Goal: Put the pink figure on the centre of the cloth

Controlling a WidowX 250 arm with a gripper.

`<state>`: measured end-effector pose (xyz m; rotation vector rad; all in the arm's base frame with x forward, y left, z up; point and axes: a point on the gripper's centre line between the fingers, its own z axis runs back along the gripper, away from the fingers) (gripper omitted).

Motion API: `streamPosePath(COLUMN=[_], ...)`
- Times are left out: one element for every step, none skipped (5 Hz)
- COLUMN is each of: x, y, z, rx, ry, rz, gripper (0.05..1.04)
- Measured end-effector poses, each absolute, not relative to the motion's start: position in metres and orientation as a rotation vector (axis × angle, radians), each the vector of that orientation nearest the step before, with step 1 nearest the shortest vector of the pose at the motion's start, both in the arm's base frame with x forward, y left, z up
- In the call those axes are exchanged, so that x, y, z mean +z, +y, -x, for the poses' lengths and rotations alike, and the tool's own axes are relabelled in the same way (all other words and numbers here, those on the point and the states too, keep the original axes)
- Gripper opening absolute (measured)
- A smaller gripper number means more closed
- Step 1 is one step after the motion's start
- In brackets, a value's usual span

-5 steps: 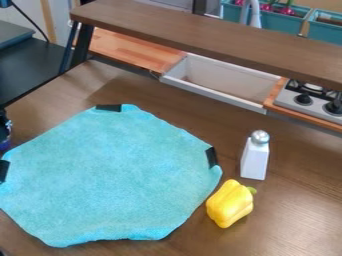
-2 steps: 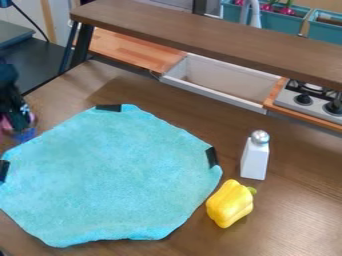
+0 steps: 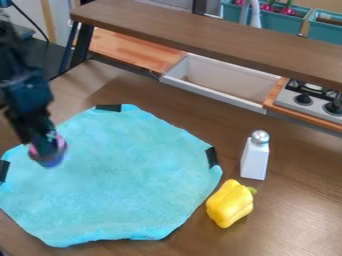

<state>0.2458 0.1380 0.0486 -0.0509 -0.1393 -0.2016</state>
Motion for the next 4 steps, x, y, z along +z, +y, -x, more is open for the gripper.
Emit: streamPosePath(x=[0.034, 0.031, 0.026, 0.024], y=[0.106, 0.076, 0.053, 0.045], z=[-0.242, -0.24, -0.237, -0.238], rx=[-0.271, -0.318, -0.359, -0.373], ry=[-0.087, -0.082, -0.07, -0.07], rz=[0.059, 0.052, 0.055, 0.045], gripper=[0.762, 0.762, 0.762, 0.762])
